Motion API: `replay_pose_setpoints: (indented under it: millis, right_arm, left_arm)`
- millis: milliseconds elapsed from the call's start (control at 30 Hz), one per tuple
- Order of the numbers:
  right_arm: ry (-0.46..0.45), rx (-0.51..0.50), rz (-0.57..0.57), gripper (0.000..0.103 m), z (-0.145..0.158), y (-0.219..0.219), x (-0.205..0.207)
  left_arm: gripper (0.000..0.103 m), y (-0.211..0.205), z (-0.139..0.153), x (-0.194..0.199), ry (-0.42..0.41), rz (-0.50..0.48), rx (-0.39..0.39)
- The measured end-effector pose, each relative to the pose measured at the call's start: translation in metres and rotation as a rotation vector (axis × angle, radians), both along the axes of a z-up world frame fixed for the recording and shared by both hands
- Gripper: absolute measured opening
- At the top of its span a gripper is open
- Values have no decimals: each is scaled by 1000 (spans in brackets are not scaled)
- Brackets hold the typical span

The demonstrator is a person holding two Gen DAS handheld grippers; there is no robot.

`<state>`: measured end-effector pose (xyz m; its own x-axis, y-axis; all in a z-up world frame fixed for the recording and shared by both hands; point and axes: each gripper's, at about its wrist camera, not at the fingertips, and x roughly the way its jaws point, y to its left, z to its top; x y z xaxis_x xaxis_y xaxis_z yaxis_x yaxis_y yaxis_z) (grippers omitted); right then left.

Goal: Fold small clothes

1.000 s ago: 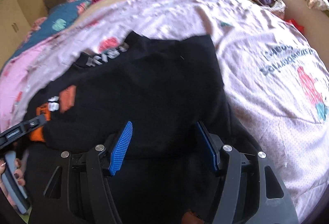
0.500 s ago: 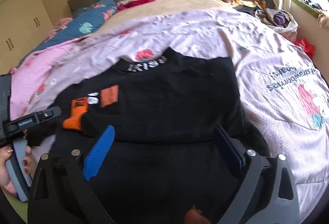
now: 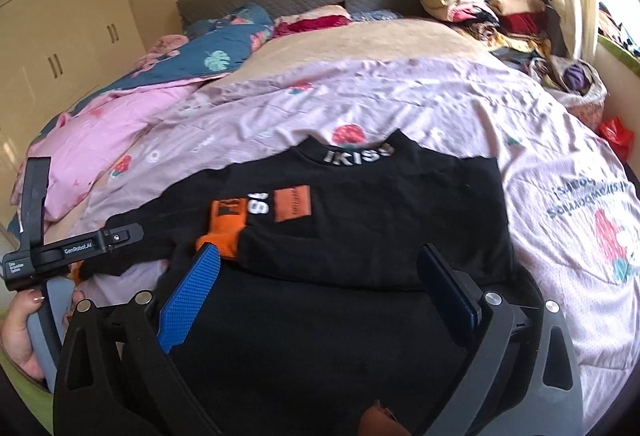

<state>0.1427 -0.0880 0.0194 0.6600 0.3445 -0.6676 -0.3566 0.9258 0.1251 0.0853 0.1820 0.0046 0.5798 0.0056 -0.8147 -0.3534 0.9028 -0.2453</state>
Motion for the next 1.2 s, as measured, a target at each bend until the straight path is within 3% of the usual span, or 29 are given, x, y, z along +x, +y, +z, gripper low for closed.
replay_pose_setpoints:
  millis: [133,300,867,1200]
  right_arm:
    - [-9,-5,38,98,3,17,-7]
    - [-27,-19,84,98,7,38,-17]
    - [-29,-57,223,98,-4,98,-43]
    - [7,-25,179,98,-10,83,-39]
  left_arm:
    - [93,17,-3,-15,2,52,-19]
    - [94,36,-11,-32,9,101,-99]
    - [93,97,-42,-77,40,283,-196]
    - [93,142,-58,-80,-79,407,-319]
